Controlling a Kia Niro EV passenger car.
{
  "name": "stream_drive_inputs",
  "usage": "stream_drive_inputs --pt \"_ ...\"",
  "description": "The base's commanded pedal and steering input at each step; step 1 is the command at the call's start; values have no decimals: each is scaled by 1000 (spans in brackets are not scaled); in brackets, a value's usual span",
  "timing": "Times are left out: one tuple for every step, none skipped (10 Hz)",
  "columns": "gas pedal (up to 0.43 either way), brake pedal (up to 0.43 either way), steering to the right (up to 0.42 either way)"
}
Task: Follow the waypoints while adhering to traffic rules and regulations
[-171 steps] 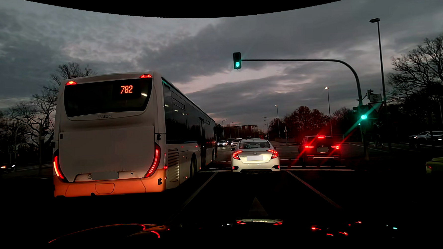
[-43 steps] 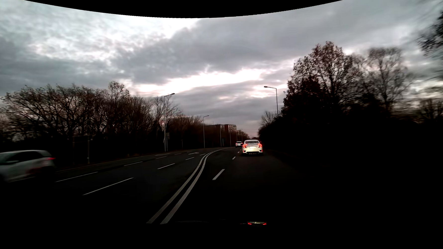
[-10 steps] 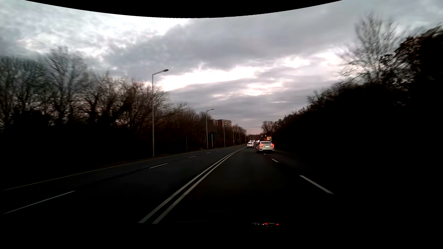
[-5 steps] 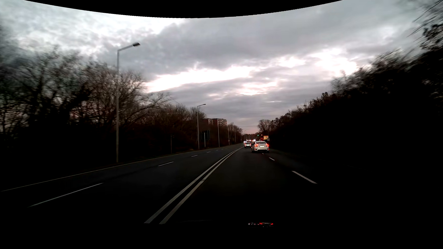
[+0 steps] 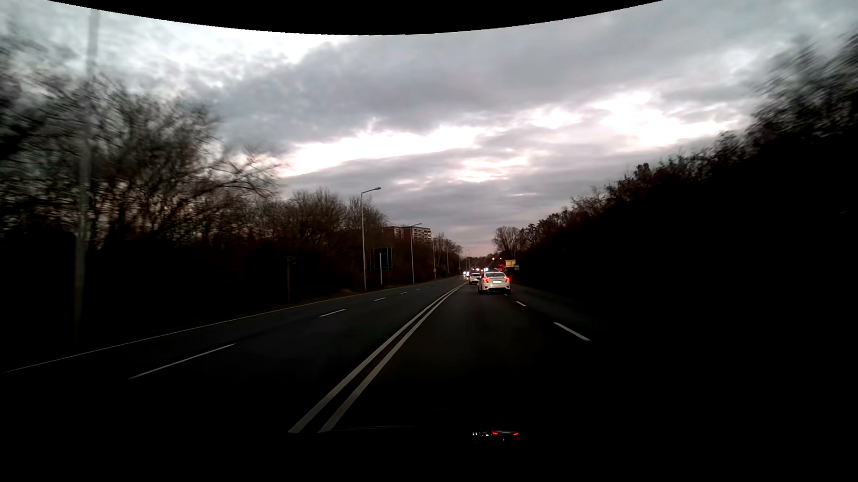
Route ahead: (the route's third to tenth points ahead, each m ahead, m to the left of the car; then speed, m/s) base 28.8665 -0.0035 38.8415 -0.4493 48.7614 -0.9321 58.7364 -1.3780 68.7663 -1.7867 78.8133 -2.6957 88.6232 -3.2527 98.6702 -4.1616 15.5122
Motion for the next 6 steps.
stream_drive_inputs --pt "98 0 11" --pt "98 0 11" --pt "98 0 10" --pt "87 0 10" --pt "87 0 10" --pt "87 0 9"
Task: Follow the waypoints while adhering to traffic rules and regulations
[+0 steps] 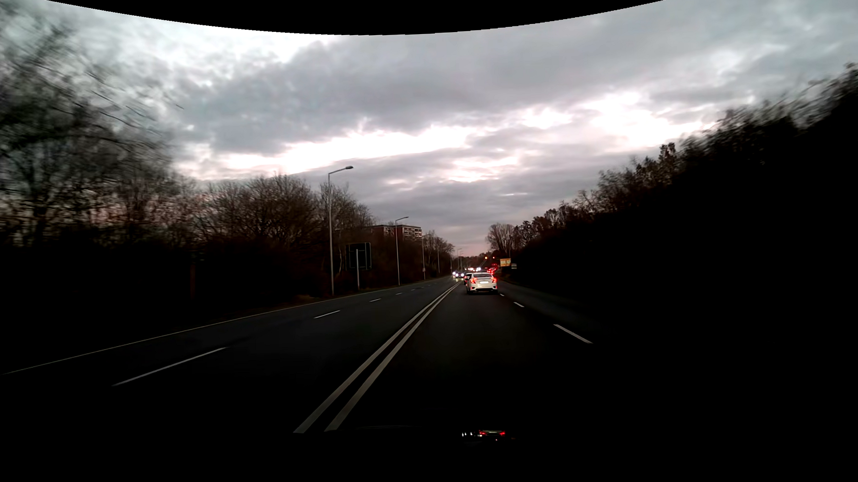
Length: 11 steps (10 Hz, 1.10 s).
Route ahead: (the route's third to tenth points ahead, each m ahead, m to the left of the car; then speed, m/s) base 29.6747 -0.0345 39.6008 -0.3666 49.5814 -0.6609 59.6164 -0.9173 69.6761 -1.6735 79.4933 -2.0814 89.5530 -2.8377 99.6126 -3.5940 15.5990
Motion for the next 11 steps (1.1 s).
stream_drive_inputs --pt "79 0 8" --pt "79 0 7" --pt "79 0 6" --pt "79 0 5" --pt "79 0 5" --pt "79 0 5" --pt "67 0 5" --pt "67 0 5" --pt "67 0 5" --pt "67 0 5" --pt "67 0 5"
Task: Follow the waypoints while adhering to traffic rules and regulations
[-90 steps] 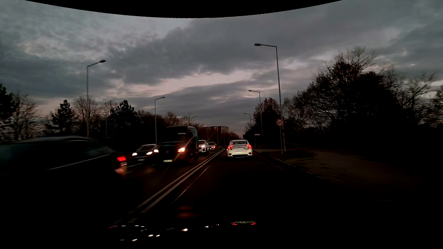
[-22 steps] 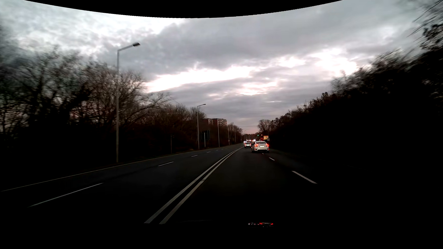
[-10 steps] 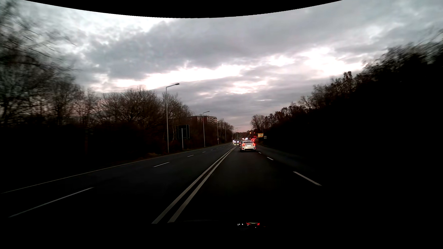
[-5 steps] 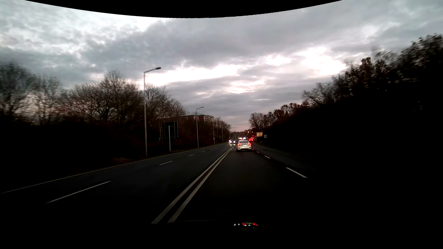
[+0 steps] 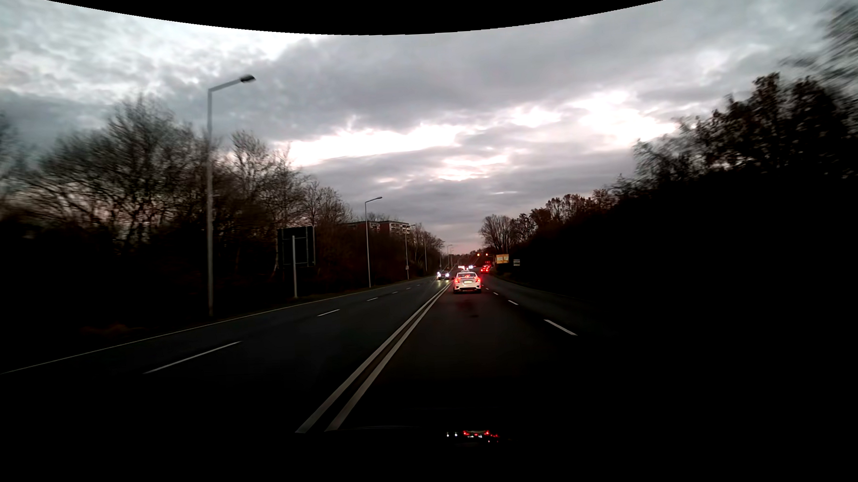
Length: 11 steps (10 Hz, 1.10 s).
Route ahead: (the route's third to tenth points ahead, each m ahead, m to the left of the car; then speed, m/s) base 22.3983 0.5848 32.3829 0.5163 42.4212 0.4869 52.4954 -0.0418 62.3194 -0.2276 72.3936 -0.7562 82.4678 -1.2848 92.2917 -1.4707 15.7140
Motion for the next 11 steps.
stream_drive_inputs --pt "67 0 5" --pt "67 0 5" --pt "67 0 5" --pt "59 0 5" --pt "59 0 5" --pt "59 0 5" --pt "59 0 5" --pt "59 0 4" --pt "59 0 4" --pt "59 0 2" --pt "47 0 1"
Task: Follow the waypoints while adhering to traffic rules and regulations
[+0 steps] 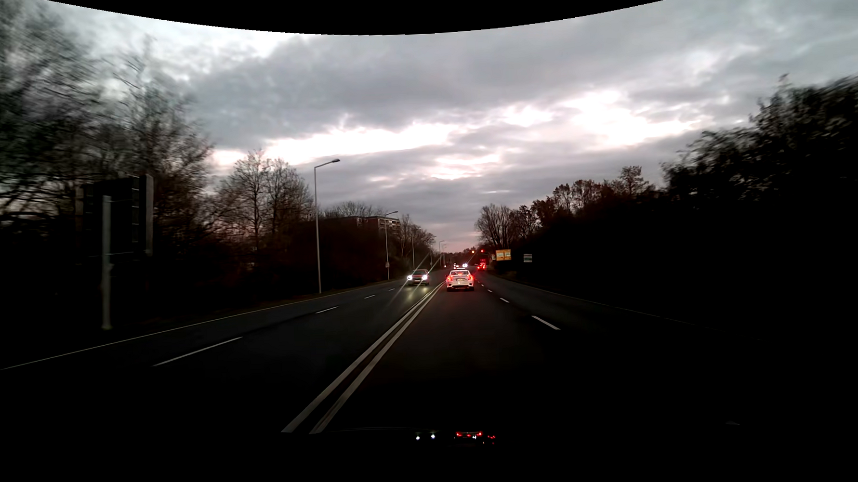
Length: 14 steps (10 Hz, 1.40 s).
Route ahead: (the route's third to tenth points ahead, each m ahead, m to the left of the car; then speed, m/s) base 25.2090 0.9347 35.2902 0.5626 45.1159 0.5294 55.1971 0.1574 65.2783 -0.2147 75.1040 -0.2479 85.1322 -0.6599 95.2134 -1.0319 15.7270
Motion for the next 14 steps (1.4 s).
stream_drive_inputs --pt "0 0 1" --pt "0 0 1" --pt "0 0 0" --pt "0 0 1" --pt "0 0 1" --pt "0 0 0" --pt "0 0 0" --pt "0 0 0" --pt "0 0 1" --pt "0 0 0" --pt "0 0 0" --pt "0 0 0" --pt "0 0 0" --pt "0 0 0"
